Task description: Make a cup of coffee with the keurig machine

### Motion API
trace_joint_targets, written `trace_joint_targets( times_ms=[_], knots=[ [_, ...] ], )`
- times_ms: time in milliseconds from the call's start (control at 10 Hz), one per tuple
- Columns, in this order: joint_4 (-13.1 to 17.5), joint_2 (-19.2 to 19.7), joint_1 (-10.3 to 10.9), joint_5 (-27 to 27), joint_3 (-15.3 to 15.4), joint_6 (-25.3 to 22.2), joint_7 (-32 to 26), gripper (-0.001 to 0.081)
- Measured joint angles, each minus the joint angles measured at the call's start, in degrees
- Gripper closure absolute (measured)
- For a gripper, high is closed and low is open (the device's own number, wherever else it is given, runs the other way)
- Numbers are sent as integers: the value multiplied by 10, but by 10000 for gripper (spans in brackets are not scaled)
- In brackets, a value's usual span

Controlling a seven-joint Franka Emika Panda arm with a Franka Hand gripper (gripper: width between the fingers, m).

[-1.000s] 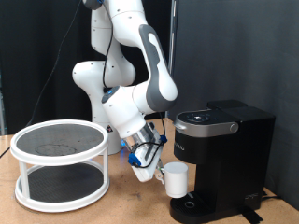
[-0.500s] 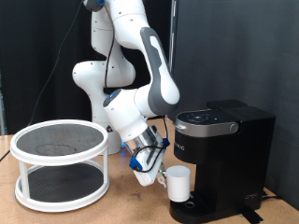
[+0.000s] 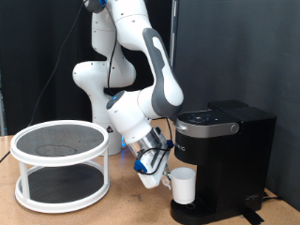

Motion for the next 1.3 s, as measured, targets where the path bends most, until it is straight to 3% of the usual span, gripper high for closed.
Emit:
trace_joint_targets(
  times_ms=[900, 1000, 1100, 1200, 1300],
  knots=[
    [6, 6, 0, 1, 3, 3, 1, 802],
    [6, 6, 0, 1, 3, 3, 2, 710],
    [6, 6, 0, 1, 3, 3, 3, 710],
    [6, 6, 0, 1, 3, 3, 5, 522],
    [6, 6, 0, 1, 3, 3, 7, 522]
  ],
)
